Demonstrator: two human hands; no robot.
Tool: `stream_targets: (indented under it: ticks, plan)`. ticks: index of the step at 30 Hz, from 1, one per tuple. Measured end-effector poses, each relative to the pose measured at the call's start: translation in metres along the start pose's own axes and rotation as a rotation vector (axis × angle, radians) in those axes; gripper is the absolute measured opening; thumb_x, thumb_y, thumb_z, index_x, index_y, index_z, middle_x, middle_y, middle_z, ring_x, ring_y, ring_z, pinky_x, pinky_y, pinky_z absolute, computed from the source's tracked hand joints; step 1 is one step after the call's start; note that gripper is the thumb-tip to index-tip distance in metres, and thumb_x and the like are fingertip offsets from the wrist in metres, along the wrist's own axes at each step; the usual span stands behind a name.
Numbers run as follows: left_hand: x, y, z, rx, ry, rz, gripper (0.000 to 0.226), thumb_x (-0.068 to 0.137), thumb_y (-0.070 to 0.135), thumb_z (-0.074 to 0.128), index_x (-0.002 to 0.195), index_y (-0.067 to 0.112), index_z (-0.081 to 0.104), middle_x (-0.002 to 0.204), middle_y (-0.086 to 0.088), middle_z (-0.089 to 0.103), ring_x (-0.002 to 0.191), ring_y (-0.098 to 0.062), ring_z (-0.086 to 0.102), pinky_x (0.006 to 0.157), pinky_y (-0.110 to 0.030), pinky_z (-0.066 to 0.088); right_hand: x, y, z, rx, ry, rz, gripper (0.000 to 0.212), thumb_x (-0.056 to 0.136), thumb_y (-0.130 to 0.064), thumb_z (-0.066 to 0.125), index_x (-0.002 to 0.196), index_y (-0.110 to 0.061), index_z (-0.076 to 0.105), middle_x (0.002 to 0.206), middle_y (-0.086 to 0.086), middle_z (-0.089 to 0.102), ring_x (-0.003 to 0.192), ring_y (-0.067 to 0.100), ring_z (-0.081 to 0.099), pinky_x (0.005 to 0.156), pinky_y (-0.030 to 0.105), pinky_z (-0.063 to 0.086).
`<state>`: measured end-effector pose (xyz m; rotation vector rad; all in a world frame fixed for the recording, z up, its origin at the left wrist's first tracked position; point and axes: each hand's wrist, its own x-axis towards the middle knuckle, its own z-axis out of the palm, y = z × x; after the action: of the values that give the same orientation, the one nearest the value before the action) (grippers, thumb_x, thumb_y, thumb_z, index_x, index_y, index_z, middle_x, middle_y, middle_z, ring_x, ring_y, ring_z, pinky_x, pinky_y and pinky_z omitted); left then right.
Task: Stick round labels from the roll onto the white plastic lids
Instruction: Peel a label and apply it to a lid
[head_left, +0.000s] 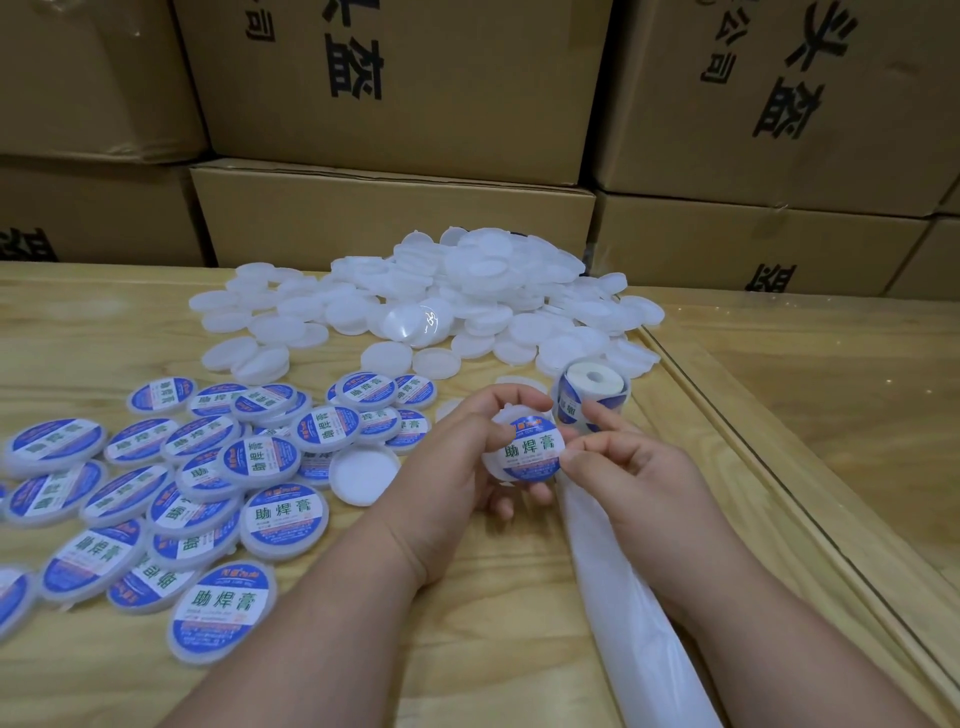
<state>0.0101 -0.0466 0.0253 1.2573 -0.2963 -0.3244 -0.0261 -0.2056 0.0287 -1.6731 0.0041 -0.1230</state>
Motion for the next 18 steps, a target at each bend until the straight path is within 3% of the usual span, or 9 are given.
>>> stream_targets:
  ticks: [8, 18]
  plan:
    - [-0.0005, 0.0003, 0.0014, 0.037, 0.003, 0.017, 0.034, 0.074, 0.021, 0.047, 0.089, 0.037, 0.073, 0.101, -0.012, 0.075, 0.064, -0.027, 0.063, 0.047, -0.028, 0.038, 0.0015, 0.0036, -0.001, -0.045, -0.014, -0.013, 0.021, 0.09, -0.013, 0.07, 0.072, -0.014, 0.08, 0.111, -0.024, 0.073, 0.132, -0.022, 0.035, 0.115, 0.026, 0.028]
    - [-0.0015, -0.0014, 0.0009, 0.041, -0.016, 0.025, 0.033, 0.074, 0.02, 0.049, 0.094, 0.032, 0.072, 0.104, -0.009, 0.074, 0.066, -0.028, 0.061, 0.049, -0.028, 0.04, 0.0044, 0.0073, -0.0021, -0.107, -0.006, -0.063, 0.021, 0.091, -0.019, 0.071, 0.073, -0.023, 0.081, 0.104, -0.048, 0.061, 0.127, -0.026, 0.035, 0.111, 0.025, 0.03]
